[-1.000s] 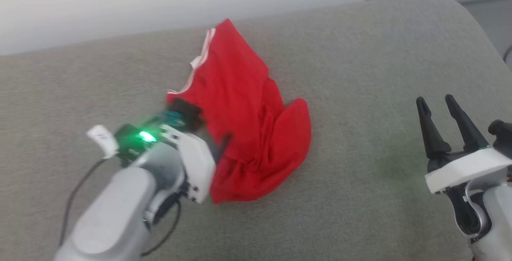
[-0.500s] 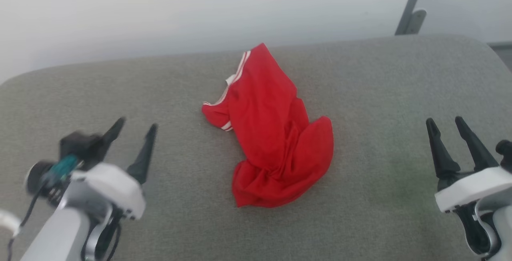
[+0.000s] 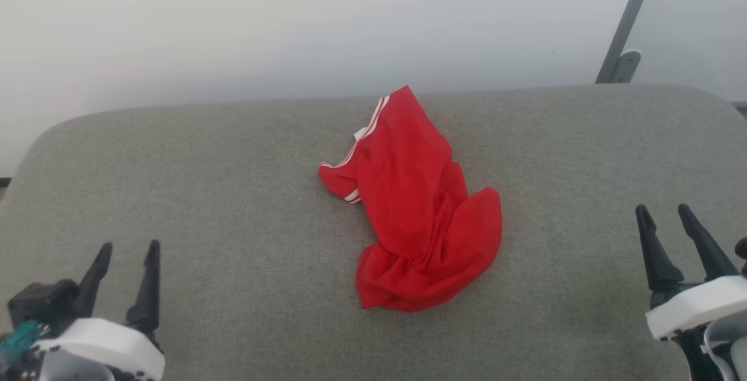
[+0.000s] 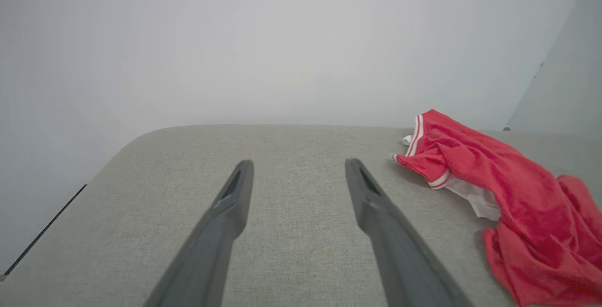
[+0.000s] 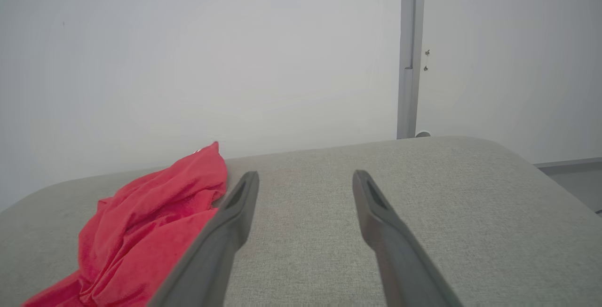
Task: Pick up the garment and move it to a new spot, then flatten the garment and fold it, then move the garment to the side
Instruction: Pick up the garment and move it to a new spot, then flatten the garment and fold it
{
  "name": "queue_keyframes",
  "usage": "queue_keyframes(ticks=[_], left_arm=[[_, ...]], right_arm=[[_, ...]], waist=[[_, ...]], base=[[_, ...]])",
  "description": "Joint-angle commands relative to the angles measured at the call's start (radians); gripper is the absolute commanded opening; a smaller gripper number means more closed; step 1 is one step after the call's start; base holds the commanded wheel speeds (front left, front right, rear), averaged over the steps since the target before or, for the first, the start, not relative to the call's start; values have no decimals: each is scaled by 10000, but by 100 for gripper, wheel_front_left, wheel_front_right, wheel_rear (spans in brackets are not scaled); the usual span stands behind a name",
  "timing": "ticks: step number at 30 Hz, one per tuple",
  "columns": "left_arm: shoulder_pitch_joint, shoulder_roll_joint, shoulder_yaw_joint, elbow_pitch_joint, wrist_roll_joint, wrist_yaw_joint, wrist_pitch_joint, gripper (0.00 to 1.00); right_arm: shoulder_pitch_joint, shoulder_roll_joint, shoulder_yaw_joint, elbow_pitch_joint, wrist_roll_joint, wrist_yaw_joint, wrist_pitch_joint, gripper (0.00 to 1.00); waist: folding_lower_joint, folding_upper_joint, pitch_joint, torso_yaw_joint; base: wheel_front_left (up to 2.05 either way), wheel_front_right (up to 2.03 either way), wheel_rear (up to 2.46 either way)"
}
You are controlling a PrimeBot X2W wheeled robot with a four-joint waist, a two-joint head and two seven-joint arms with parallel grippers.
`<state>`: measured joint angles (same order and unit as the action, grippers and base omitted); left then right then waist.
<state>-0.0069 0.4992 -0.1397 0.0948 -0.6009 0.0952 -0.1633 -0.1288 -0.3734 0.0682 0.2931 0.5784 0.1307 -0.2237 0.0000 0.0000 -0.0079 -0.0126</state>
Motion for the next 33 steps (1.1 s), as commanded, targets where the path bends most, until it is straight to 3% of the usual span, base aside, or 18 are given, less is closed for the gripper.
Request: queue_keyframes(ticks=[1,22,33], left_arm=[[158,32,91,3,-36,8,-116,100],[133,74,123,-336,-424,-120,-72,100],[-1722,328,-574,-252,-495,-649,1346,100]], right_arm=[[112,77,-41,-79,-64,0,57,100],[364,278,-303,-475,-290,0,338,100],[-247,244,153,-564,-235,0,350,100]], waist=[[0,0,-27,42],[0,0,16,203],[0,0,635,-712]], base=[[0,0,0],[0,0,0],[0,0,0]])
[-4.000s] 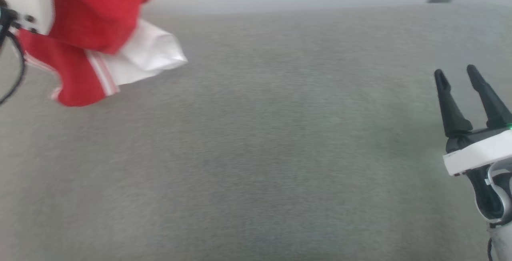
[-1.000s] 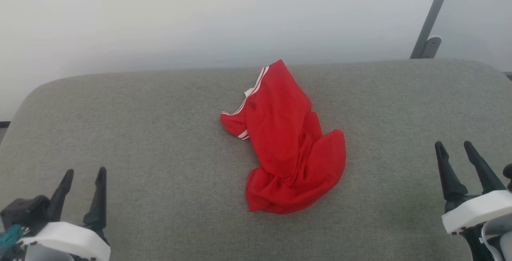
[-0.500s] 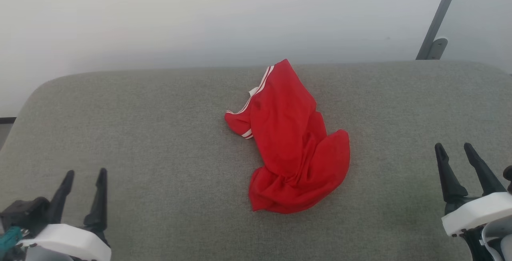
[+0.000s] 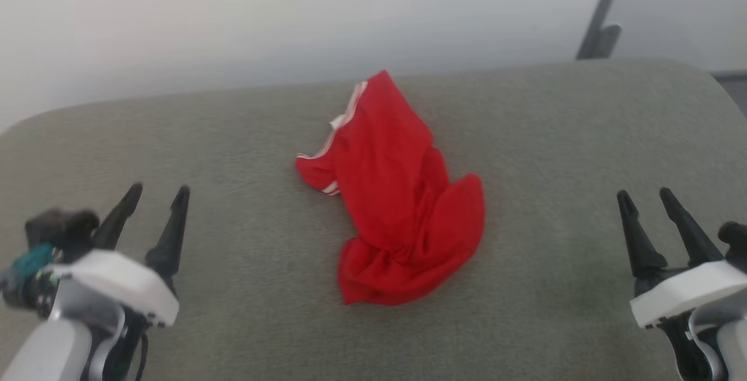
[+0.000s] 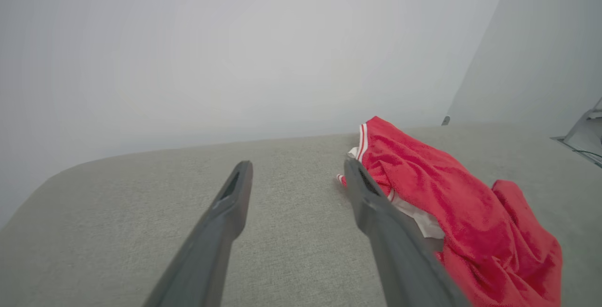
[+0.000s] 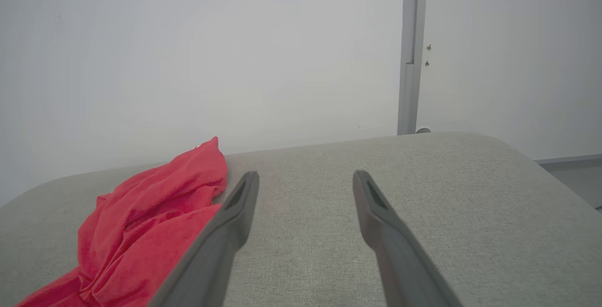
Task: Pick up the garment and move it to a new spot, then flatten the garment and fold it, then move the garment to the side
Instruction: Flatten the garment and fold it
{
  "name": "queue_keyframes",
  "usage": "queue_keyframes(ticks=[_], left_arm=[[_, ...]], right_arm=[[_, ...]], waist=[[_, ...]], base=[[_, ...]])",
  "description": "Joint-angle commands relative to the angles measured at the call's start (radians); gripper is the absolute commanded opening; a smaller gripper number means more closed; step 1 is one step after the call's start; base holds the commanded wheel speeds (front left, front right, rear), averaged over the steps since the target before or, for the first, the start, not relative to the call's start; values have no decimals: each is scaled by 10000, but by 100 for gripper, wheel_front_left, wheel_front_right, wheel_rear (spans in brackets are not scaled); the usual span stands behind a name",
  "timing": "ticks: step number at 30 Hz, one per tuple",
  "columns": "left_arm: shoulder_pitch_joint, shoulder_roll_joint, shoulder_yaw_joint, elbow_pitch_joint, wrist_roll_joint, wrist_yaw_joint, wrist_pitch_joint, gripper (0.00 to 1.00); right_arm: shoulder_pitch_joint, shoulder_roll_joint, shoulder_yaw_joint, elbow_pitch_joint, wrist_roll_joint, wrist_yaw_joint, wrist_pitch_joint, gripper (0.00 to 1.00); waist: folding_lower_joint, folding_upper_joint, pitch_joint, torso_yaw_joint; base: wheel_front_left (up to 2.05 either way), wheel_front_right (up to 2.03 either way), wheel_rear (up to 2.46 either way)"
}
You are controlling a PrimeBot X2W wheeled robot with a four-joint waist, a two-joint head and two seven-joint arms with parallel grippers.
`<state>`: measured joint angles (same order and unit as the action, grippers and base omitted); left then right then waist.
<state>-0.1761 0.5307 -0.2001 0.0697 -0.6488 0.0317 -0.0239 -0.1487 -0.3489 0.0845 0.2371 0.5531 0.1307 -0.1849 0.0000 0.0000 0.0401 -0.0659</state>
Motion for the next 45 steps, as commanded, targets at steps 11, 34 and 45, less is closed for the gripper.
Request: queue_keyframes(ticks=[11,34,45], left_arm=[[-2510,147,-701,1087,-200,-532,1952,100],[-5486,-496,-1774,5204,-526,-3,5978,100],[-6178,-936,-2049,6248,-604,-162,6428,0]], right_arm=[[-706,45,487,242,274,0,-329,100],[-1742,100,1243,917,847,0,-807,100],[-1942,168,1113,966,728,-1,-814,100]], waist=[[0,0,1195,-1499],[0,0,2789,-2435],[0,0,2860,-2217]], base=[[0,0,0],[0,0,0],[0,0,0]])
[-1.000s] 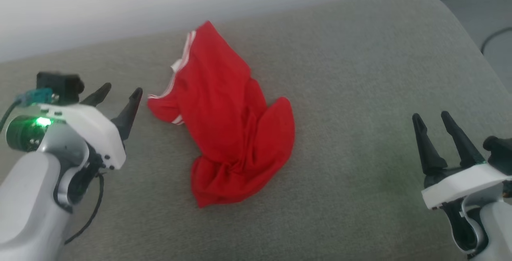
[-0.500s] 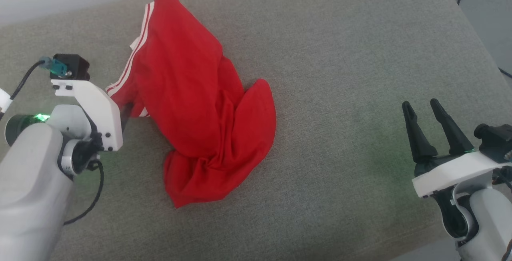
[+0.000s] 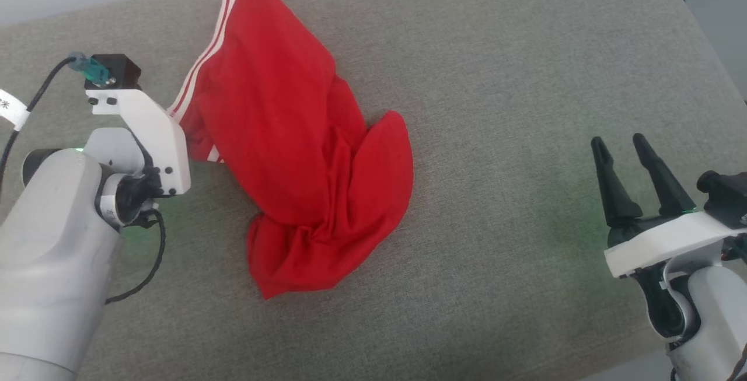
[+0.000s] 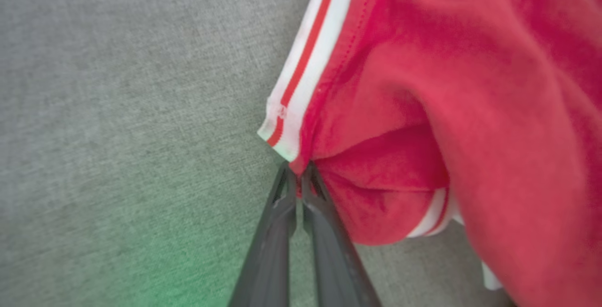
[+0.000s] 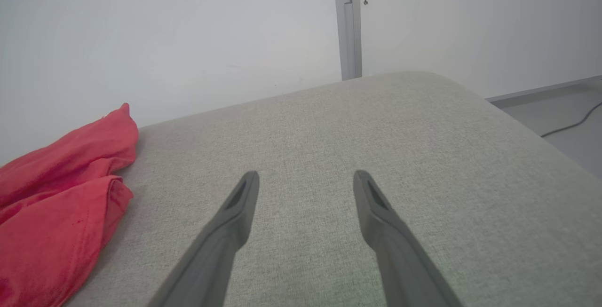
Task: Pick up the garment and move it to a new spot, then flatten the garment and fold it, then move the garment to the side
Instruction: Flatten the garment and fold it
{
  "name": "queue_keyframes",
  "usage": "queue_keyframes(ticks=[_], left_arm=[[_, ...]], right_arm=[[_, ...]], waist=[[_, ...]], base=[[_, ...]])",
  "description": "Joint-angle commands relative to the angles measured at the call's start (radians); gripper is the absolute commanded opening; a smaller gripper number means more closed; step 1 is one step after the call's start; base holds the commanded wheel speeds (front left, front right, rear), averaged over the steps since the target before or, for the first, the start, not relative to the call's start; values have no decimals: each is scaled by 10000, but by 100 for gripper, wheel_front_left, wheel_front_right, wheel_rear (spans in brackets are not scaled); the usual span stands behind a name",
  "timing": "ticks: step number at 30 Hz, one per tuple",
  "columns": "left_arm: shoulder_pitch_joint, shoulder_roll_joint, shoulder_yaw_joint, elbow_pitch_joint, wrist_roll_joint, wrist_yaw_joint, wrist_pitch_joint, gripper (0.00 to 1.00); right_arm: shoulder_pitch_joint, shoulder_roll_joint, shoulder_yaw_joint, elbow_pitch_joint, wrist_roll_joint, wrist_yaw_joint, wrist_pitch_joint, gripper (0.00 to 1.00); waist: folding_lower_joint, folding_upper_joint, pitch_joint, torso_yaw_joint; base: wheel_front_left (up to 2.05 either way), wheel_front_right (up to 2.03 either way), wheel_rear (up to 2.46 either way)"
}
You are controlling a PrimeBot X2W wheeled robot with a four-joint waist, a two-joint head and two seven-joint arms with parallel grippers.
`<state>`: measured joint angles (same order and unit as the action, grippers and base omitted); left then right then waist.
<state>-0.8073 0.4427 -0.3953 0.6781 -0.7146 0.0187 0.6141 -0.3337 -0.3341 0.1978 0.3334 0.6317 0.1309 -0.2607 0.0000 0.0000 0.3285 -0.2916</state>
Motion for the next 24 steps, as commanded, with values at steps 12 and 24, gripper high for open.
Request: queue_keyframes(ticks=[12,24], left_arm=[[1153,1081,517,-892,-239,138,-489,0],[3012,2448,1483,-2929,-806,847,-258,0]], right_arm=[[413,-42,-482,-21,-193,-1,-57,100],[735,20,-554,0,-277,-1,-58,100]], waist=[[0,0,-668,1001],[0,0,-1367,1695]], base=[[0,0,0],[0,0,0]])
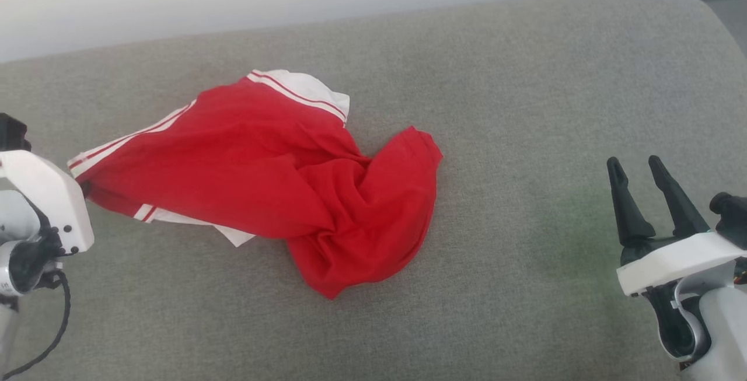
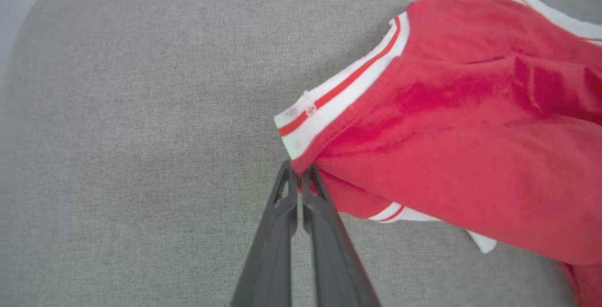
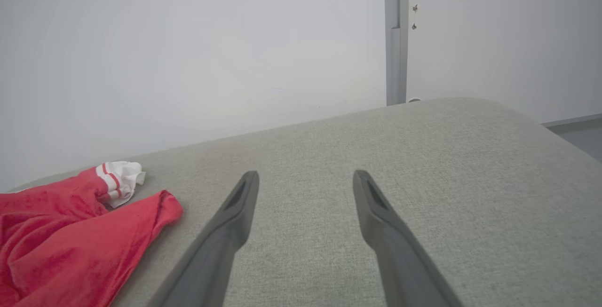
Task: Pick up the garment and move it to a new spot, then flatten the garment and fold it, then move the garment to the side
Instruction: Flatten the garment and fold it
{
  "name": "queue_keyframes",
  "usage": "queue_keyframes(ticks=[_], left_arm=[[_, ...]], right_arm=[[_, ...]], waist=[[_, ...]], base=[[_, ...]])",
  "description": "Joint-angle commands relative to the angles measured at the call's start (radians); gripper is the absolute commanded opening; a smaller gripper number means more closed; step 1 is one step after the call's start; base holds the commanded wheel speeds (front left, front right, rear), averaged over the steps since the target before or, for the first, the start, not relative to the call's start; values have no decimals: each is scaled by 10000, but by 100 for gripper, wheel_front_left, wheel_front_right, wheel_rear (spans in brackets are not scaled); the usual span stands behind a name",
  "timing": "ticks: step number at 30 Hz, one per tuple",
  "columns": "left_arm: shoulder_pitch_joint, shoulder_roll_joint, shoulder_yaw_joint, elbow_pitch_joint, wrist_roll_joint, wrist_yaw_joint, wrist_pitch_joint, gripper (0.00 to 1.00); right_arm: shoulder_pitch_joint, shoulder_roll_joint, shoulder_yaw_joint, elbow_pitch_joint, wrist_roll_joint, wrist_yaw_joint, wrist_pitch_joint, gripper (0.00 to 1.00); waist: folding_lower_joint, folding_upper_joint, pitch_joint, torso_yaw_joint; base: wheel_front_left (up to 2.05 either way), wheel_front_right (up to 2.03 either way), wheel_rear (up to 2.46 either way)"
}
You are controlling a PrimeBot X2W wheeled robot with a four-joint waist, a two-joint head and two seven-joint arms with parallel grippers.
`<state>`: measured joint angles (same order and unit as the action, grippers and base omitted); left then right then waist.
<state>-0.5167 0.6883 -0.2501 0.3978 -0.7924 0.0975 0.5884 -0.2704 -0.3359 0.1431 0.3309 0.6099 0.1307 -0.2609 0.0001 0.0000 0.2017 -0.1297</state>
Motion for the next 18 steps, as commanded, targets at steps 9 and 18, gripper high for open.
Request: queue_keyframes(ticks=[9,18], left_arm=[[57,-107,-432,-2281,140,235,616,0],[-605,-1253,-2053,-3732,413,-156,1455,0]], right_arm=[[233,120,55,121,-99,0,-56,100],[155,218,356,138,-53,0,-55,100]], waist=[[-1,0,-506,93],[-1,0,-646,-307]], base=[[0,0,0],[0,0,0]])
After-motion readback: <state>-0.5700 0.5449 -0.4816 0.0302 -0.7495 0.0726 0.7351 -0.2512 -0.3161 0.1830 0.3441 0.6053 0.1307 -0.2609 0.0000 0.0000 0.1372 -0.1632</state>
